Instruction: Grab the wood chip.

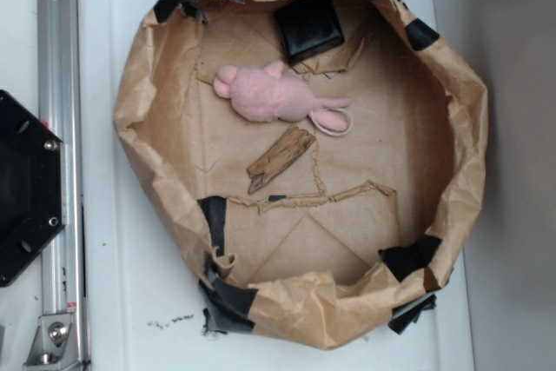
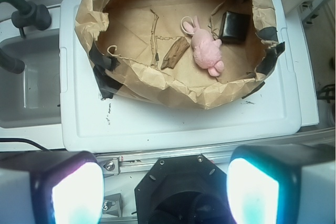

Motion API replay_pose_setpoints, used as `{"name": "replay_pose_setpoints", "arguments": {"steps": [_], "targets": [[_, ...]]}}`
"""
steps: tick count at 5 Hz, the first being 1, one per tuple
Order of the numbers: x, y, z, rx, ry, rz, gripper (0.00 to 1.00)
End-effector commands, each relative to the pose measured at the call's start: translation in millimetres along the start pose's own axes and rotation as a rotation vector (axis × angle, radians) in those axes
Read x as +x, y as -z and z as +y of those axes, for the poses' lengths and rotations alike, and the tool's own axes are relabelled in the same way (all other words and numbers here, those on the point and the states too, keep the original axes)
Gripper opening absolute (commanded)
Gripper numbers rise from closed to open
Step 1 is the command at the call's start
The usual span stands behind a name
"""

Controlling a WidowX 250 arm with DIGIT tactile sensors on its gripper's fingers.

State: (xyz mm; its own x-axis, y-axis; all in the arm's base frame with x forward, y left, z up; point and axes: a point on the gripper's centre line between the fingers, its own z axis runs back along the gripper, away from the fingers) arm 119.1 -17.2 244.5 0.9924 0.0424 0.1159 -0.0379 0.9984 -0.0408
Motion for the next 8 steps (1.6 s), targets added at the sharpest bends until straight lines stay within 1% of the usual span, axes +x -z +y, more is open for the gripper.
{"name": "replay_pose_setpoints", "arguments": {"steps": [1,2,3,4,5,6,7,8], "targets": [[0,0,0,0.000,0.000,0.000,1.00],[36,33,-8,-0.002,-0.130,-0.013,1.00],[58,65,18,-0.050,-0.256,0.043,1.00],[75,87,28,-0.054,-0.330,0.059,1.00],[79,112,39,-0.017,-0.458,0.052,1.00],[92,136,37,-0.007,-0.487,0.058,1.00],[91,161,35,0.078,-0.516,0.041,1.00],[95,193,64,0.069,-0.546,0.071,1.00]]}}
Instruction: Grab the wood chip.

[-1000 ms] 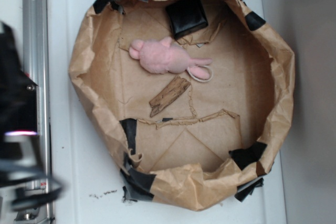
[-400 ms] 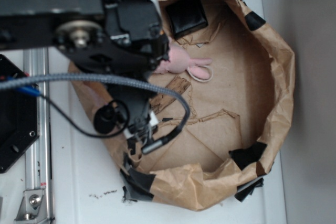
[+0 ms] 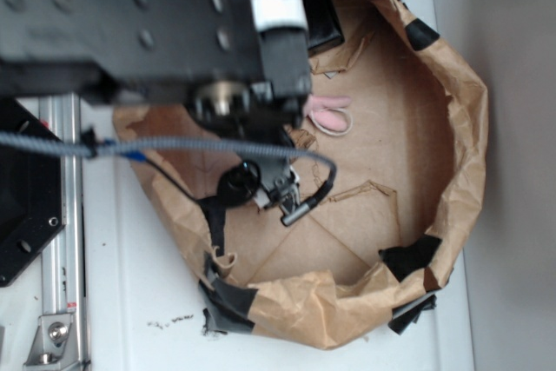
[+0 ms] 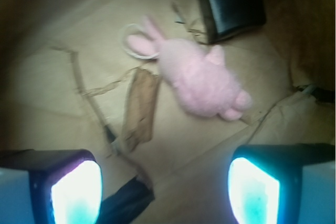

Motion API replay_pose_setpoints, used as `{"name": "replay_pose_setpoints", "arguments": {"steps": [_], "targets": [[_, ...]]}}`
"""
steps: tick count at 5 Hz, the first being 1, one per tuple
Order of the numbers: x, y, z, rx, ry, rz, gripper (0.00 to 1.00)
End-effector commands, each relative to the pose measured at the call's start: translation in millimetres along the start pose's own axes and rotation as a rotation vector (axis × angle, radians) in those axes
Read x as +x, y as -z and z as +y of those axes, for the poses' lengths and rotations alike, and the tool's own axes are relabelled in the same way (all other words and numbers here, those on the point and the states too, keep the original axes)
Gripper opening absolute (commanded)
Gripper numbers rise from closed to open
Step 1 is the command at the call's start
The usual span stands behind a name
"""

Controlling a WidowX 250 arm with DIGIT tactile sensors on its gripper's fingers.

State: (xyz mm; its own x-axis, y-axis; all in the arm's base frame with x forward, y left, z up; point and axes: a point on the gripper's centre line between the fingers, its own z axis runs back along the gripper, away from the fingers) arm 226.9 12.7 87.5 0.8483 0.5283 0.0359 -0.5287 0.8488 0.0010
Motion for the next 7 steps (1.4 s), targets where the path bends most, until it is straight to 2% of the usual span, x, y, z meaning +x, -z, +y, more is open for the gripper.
{"name": "replay_pose_setpoints", "arguments": {"steps": [1,2,3,4,6,7], "targets": [[23,63,26,-0.005,0.000,0.037,1.00],[23,81,22,0.025,0.028,0.042,1.00],[13,90,16,0.019,-0.006,0.059,0.00],[8,89,17,0.047,0.019,0.040,0.00],[9,79,20,0.029,0.027,0.032,0.00],[9,57,21,-0.004,0.040,0.036,0.94]]}}
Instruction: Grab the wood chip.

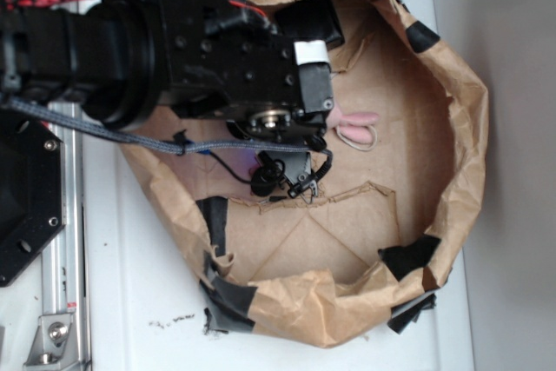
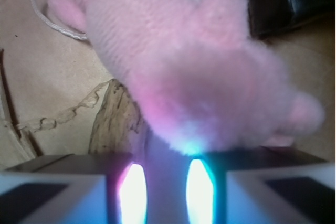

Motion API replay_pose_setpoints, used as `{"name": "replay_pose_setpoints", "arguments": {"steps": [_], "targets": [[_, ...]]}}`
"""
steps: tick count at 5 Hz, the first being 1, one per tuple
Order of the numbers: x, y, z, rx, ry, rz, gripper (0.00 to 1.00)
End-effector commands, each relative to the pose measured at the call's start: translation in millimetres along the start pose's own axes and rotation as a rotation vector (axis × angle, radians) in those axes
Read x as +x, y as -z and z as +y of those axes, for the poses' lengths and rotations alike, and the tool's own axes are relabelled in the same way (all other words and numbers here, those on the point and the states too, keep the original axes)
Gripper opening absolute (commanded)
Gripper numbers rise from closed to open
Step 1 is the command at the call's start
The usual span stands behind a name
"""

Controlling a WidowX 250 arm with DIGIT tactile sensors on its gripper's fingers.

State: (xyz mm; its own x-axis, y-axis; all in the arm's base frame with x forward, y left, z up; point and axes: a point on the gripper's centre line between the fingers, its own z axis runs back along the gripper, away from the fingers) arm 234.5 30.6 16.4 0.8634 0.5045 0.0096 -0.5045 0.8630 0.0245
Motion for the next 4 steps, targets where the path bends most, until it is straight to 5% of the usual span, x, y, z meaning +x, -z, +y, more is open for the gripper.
{"name": "replay_pose_setpoints", "arguments": {"steps": [1,4], "targets": [[-2,-54,13,-0.102,-0.026,-0.025,1.00],[6,-43,-17,-0.224,-0.020,-0.076,1.00]]}}
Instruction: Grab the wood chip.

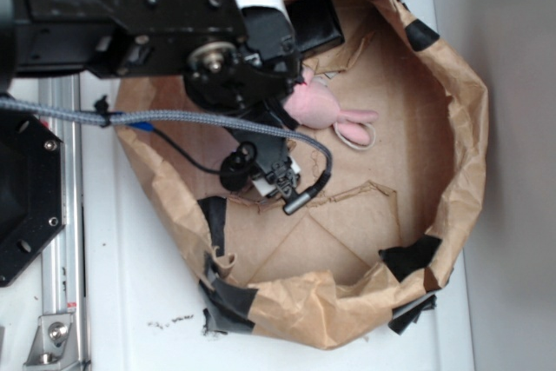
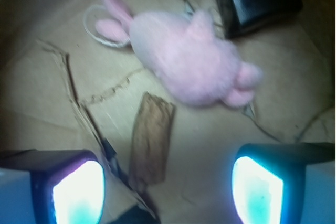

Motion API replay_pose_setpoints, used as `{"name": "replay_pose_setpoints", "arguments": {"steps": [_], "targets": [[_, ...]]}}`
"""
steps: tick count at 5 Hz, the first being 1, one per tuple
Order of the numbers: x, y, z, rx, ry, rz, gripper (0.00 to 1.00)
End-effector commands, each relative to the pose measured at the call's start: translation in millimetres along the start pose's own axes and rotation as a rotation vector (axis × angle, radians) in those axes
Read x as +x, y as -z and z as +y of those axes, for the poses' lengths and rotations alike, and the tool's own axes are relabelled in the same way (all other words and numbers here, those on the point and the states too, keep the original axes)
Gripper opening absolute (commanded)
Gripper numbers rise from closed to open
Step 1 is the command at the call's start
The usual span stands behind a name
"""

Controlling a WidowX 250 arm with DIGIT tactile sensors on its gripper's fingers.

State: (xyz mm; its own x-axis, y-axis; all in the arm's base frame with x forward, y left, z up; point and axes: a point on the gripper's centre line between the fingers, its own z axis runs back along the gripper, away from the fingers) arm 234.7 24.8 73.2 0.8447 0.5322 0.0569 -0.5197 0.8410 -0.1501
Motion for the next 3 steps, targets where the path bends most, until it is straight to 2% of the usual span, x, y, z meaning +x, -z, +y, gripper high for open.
{"name": "replay_pose_setpoints", "arguments": {"steps": [1,2,3], "targets": [[1,46,-11,-0.022,-0.003,0.003,1.00],[-9,73,-5,-0.004,0.008,0.055,1.00],[-19,85,4,0.049,0.010,0.065,1.00]]}}
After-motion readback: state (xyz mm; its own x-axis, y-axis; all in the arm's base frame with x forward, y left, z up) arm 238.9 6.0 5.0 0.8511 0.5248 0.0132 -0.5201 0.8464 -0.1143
